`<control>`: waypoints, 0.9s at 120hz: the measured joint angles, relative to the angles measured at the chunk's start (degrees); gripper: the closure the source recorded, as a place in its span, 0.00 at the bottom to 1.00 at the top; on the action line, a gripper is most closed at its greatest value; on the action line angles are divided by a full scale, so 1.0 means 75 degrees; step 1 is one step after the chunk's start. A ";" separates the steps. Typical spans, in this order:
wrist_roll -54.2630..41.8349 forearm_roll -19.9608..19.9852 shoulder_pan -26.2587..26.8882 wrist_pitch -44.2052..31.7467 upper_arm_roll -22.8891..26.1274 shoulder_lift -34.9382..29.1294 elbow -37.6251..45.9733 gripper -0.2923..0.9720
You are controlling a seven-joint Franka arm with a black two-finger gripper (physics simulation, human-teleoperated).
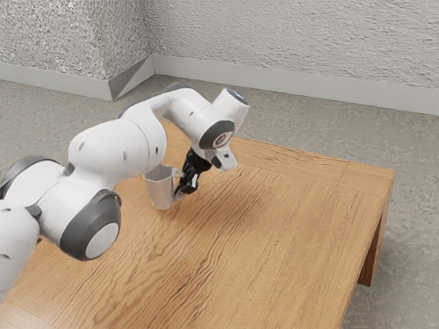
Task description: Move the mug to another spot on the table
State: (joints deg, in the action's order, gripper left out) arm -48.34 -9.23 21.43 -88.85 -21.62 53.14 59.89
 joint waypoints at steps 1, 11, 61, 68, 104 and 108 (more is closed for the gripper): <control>0.0014 -0.0016 0.0012 -0.0005 0.0006 -0.0022 0.0037 0.83; 0.0167 -0.0169 0.0088 -0.0051 0.0153 -0.0212 0.0379 0.83; 0.0819 -0.0476 0.0197 -0.0126 0.0484 -0.0329 0.0868 0.83; 0.0889 -0.0494 0.0192 -0.0127 0.0493 -0.0329 0.0892 0.83; 0.1162 -0.0581 0.0175 -0.0130 0.0498 -0.0326 0.1026 0.83; 0.1185 -0.0593 0.0165 -0.0139 0.0498 -0.0317 0.1029 0.83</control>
State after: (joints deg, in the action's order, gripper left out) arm -39.46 -13.68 22.67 -89.89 -17.89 50.76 67.61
